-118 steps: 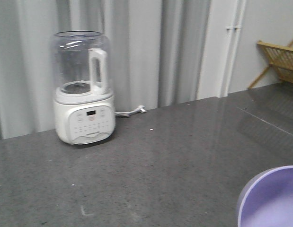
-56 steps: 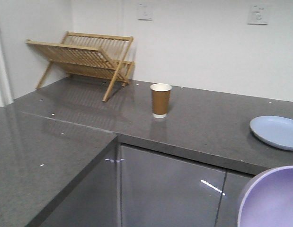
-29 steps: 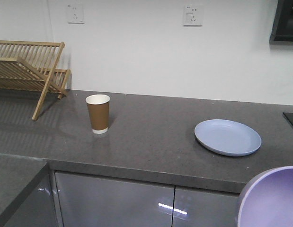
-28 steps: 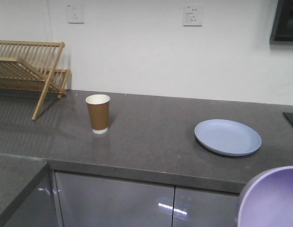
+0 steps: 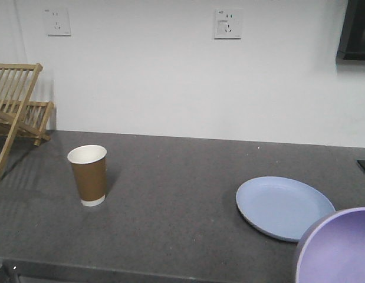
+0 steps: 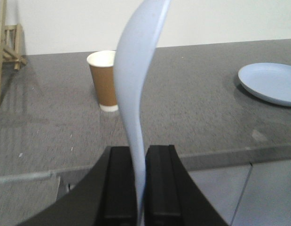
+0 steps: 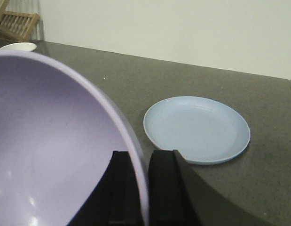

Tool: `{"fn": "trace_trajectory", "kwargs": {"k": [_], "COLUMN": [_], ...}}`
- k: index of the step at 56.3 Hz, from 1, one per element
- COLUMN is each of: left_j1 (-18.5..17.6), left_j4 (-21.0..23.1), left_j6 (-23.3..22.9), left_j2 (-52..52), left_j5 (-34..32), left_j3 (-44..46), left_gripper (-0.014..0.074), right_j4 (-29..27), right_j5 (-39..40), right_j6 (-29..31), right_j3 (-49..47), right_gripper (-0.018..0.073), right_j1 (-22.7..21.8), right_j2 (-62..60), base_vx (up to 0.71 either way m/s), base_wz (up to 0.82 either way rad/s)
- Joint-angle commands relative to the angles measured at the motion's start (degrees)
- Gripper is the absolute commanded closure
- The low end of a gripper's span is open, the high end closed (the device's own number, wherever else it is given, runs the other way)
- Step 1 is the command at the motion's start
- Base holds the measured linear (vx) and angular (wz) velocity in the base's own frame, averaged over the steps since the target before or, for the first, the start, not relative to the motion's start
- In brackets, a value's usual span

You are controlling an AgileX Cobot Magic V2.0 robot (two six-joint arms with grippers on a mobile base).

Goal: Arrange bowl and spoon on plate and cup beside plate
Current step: 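Drive the base, carrying spoon and bowl, to the counter with the blue plate, then lower the lavender bowl onto the blue plate and open the right gripper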

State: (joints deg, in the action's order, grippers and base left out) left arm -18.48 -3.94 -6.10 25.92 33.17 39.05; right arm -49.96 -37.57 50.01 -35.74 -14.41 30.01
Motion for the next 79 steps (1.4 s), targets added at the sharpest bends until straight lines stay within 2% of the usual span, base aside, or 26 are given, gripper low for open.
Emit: {"fn": "trace_trajectory", "kwargs": {"k": [1,43,79], "left_j1": [-0.2,-0.2,-0.2], "left_j4": [0.0,0.0,0.0], "left_j6": [-0.1,-0.1,-0.1], "left_j2": [0.4,0.5,0.6], "left_j5": [-4.9,-4.9,-4.9], "left_j3": [1.3,1.3,1.3], "left_gripper": [0.0599,0.0599,0.0599], "right_j4": [-2.6,-2.7,-2.7], "right_j5": [3.2,3.2,3.2], "right_j6": [0.5,0.5,0.5], "right_j3": [-1.6,-1.6,-1.6], "right_gripper": [0.0568,0.0568,0.0568], "right_j1": [-0.1,-0.1,-0.1], "right_j2": [0.3,0.6,0.6], "base_vx": [0.39,0.32,0.05], "base_wz": [-0.10,-0.16,-0.05]}}
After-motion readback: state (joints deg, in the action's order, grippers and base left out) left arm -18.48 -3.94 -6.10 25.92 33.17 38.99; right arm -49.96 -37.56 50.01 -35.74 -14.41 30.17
